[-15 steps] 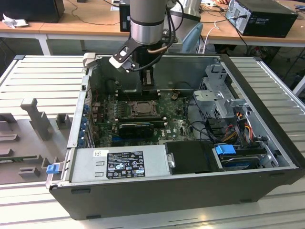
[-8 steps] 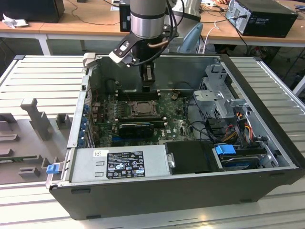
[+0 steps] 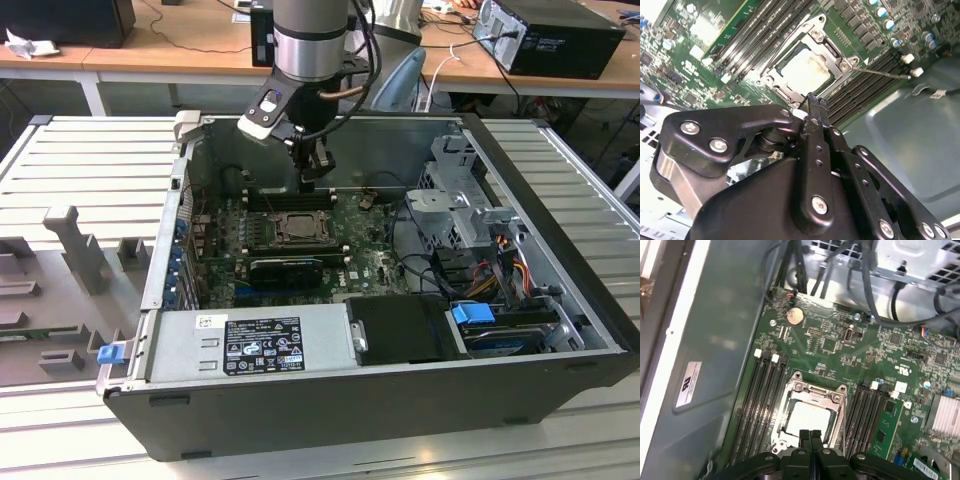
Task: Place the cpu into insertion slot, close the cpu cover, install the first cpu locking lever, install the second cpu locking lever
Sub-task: 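Install the first cpu locking lever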
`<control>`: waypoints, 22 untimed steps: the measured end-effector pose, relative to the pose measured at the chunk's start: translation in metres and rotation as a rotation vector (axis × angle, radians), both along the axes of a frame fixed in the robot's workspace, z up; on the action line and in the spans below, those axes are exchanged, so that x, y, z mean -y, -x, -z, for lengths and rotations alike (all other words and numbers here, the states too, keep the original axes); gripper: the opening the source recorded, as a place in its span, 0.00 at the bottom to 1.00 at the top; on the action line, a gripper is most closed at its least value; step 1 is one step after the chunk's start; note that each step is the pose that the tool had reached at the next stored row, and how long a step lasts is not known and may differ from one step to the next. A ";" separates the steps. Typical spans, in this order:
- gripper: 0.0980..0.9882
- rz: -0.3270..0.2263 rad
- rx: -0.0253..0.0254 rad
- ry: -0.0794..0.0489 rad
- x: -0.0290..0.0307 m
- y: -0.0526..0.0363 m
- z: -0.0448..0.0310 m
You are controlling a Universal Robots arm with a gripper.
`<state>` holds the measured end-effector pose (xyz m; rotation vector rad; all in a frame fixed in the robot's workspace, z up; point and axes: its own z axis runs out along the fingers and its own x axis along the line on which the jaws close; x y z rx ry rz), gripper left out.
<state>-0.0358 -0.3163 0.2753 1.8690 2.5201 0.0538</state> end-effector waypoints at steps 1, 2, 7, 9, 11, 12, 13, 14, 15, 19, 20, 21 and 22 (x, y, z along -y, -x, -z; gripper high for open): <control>0.01 -0.013 0.0000 0.000 0.0000 0.0000 0.0000; 0.01 -0.039 0.0001 -0.001 0.0000 -0.0002 0.0004; 0.01 -0.108 0.0000 -0.002 0.0000 -0.0002 0.0011; 0.01 -0.138 0.0000 -0.002 0.0000 -0.0003 0.0011; 0.01 -0.179 0.0000 -0.003 0.0000 -0.0003 0.0012; 0.01 -0.196 -0.0001 -0.002 0.0000 -0.0003 0.0011; 0.01 -0.207 0.0000 -0.002 0.0000 -0.0003 0.0011; 0.01 -0.226 -0.0001 -0.002 0.0000 -0.0003 0.0011; 0.01 -0.235 -0.0001 -0.002 0.0000 -0.0003 0.0011; 0.01 -0.280 -0.0001 -0.002 0.0000 -0.0003 0.0011; 0.01 -0.300 -0.0002 -0.002 0.0000 -0.0003 0.0011; 0.01 -0.312 -0.0002 -0.002 0.0000 -0.0003 0.0011; 0.01 -0.322 -0.0002 -0.002 0.0000 -0.0003 0.0011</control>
